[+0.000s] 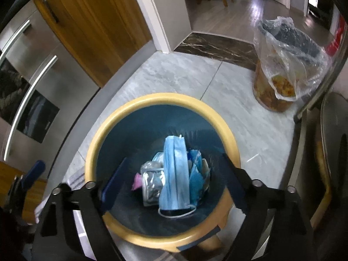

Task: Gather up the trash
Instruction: 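Open both tools to drop the mask and blister pack into the bin, then move both tools back over the medicine box and purple bottle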

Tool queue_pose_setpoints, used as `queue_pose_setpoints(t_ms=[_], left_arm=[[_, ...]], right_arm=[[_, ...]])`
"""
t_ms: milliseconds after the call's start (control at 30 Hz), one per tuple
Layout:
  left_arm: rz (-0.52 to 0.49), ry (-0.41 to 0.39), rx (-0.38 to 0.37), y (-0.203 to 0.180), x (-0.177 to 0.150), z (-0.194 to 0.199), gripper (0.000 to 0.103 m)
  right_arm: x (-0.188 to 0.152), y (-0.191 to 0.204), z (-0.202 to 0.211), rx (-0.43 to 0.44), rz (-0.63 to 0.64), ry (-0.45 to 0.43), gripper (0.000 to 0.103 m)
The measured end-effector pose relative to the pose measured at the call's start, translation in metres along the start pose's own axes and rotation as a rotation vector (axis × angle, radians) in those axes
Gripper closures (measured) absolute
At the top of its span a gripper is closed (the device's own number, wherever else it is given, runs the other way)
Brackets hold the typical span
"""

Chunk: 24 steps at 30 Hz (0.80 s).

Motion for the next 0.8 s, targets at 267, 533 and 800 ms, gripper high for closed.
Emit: queue_pose_setpoints(t_ms=[267,533,800], left_arm=[[0.005,-0.025,0.115,0.036,-0.011,0.049,0.006],[0.044,-0.042,0.155,0.067,-0.032,0.104,0.006],[0.11,-0.028,0.196,0.108,-0.066,0.147,0.006]], right_arm=[[-0.012,0.014,0.025,-0.045,0.053,-0.025,0.008],[-0.034,0.044,0.06,-0.027,0.073,-0.052,0.008],[-0.065,0.081,0.088,-0.003,0.117,-0.072,0.007]])
Point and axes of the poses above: each gripper's, at about its wrist camera, not at the fingertips, and z roughly against the way its jaws point, y to its left, x to its top, the point moved 8 cm from there along -z, roughly the way its jaws point, and after that the axes turned 5 degrees about x, right-handed, at the moved point
